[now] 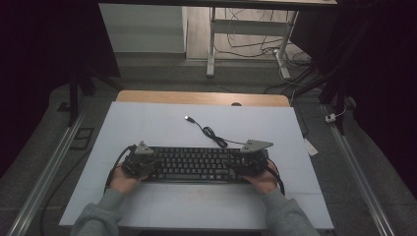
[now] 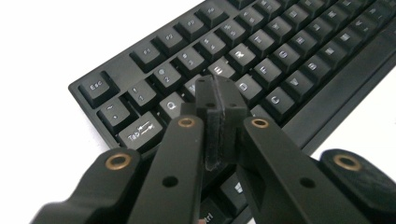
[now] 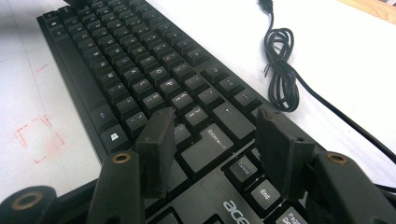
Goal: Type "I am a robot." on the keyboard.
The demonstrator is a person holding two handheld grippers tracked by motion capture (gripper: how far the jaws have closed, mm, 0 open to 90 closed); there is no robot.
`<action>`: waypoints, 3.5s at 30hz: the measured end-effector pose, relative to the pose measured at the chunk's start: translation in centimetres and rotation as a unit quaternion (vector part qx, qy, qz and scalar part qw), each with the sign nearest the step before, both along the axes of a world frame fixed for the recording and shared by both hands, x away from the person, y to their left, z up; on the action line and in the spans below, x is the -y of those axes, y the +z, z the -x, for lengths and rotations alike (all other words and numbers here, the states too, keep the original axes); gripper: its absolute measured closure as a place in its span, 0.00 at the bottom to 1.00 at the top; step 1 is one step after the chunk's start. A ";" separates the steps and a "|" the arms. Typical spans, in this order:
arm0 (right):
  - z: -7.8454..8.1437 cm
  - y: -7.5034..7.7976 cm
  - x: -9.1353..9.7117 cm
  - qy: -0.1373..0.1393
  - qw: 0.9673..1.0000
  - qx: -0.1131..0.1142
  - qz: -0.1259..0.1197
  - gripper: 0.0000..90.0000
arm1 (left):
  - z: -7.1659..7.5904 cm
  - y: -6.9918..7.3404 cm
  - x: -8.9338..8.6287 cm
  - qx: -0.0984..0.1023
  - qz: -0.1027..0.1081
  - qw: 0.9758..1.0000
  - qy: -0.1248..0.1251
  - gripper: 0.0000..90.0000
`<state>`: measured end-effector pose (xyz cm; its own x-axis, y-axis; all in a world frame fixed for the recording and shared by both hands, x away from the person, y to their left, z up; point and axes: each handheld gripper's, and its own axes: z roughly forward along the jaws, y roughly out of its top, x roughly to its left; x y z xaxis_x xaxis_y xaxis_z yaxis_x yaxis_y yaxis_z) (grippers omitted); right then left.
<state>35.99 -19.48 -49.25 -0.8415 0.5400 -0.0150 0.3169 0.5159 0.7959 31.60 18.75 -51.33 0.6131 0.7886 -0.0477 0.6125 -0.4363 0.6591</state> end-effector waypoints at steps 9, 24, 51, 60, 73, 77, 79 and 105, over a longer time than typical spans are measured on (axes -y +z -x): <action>0.0 0.0 0.0 0.000 1.000 0.000 0.001 0.53 | -0.1 -0.2 0.0 0.000 -0.010 1.000 0.003 0.99; 0.0 -0.1 0.0 0.000 1.000 -0.001 0.002 0.53 | -0.2 -0.5 0.1 -0.004 -0.015 1.000 0.005 0.99; -0.1 -0.1 0.1 -0.003 1.000 -0.001 0.000 0.53 | 0.5 1.9 -2.3 0.041 0.069 0.995 0.052 0.63; -0.1 0.0 0.1 -0.003 1.000 0.000 -0.001 0.53 | 0.7 2.2 -1.9 0.042 0.075 0.995 0.045 0.50; -0.1 0.1 0.2 -0.006 1.000 0.003 -0.004 0.52 | 1.1 2.9 -0.9 0.042 0.084 0.995 0.018 0.45; 0.0 0.1 0.2 -0.006 1.000 0.002 -0.005 0.52 | 1.3 3.1 -0.4 0.041 0.085 0.995 0.006 0.44; 0.0 0.1 0.2 -0.006 1.000 0.002 -0.005 0.52 | 1.4 3.2 -0.1 0.038 0.087 0.995 -0.003 0.44; -0.1 0.0 0.2 -0.004 1.000 0.001 -0.002 0.52 | 2.0 2.8 3.3 0.014 0.080 0.993 -0.081 0.45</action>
